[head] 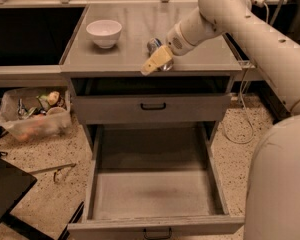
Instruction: Place redbull can into middle drawer
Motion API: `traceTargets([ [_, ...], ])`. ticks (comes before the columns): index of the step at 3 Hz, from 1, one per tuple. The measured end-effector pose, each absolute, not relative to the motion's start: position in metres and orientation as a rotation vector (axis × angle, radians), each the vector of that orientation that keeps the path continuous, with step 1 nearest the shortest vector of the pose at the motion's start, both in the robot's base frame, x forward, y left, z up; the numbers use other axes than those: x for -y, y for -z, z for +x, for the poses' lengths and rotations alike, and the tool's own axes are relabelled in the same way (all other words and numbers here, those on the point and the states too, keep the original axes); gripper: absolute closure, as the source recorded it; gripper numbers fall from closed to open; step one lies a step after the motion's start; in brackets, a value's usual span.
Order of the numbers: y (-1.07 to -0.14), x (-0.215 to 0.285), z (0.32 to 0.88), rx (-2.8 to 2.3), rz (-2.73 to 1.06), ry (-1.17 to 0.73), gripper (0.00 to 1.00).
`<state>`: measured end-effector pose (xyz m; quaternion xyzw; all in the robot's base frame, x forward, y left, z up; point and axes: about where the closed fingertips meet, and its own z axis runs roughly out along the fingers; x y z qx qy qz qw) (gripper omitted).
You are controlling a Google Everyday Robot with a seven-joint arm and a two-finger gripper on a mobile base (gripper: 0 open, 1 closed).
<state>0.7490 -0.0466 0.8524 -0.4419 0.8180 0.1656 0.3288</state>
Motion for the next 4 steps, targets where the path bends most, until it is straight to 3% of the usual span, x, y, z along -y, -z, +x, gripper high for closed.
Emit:
traceTargets([
  [3, -0.861, 0.02, 0.768, -2.181, -1.01, 0.003, 0.0],
  [4, -0.857, 0.024, 0.77, -2.2, -0.978, 0.011, 0.0],
])
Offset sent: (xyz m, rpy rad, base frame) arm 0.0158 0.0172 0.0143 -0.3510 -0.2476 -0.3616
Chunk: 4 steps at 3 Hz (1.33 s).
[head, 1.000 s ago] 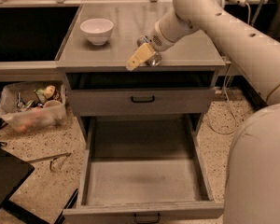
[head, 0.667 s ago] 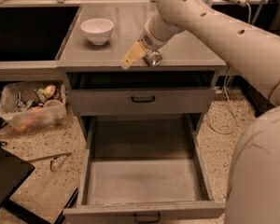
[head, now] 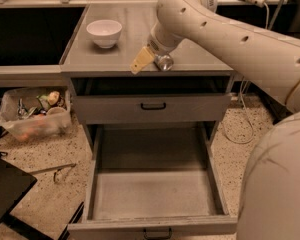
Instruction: Place redbull can into middle drawer
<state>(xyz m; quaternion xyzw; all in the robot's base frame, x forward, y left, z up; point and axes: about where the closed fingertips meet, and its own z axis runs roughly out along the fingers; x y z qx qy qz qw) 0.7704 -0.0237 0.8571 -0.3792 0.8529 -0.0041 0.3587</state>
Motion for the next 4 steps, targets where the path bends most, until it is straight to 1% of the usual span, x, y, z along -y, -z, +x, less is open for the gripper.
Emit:
traceTargets([
  [1, -0.851, 0.029, 0.775, -2.221, -0.956, -0.022, 0.0],
  [2, -0.841, 0.036, 0.784, -2.247, -0.915, -0.098, 0.0],
  [3, -0.841, 0.035, 0.784, -2.246, -0.911, -0.106, 0.19],
  [4, -0.841, 0.035, 0.784, -2.246, -0.911, -0.106, 0.42],
])
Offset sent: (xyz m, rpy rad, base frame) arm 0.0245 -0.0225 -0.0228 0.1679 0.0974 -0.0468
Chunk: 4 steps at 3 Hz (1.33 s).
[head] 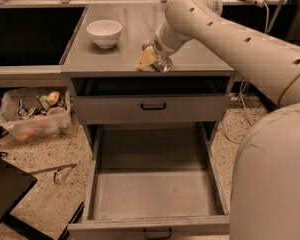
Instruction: Place redbull can into middle drawer
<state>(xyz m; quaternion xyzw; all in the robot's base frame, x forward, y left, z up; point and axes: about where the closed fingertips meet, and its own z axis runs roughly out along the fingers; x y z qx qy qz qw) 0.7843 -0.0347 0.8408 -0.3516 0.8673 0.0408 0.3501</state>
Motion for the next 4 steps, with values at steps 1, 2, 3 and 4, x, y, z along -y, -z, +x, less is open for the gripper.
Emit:
traceTargets([
  [1, -0.841, 0.035, 0.784, -2.246, -0.911, -0.106, 0.65],
  [2, -0.85, 0.039, 0.755, -2.208, -0.954, -0.193, 0.89],
  [3, -0.862, 0.037, 0.687, -2.138, -1.054, -0.383, 1.0],
  [4, -0.86, 0.042, 0.621, -2.08, -1.159, -0.631, 1.0],
])
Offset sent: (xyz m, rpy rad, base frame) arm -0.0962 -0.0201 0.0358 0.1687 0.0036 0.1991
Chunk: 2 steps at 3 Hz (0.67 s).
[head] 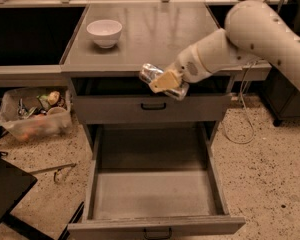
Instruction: Place redbull can into middle drawer
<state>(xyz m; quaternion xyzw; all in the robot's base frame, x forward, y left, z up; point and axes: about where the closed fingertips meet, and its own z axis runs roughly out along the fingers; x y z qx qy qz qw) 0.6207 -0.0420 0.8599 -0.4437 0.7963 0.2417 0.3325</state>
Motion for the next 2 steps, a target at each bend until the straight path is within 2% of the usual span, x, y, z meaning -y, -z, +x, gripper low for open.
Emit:
traceTargets([
  [1, -0.8701, 0.0557, 0.5978, -2.056, -1.153, -0.712, 1.0],
  [2, -0.8701, 0.0558, 0.5987, -2.057, -1.149, -0.712, 1.0],
])
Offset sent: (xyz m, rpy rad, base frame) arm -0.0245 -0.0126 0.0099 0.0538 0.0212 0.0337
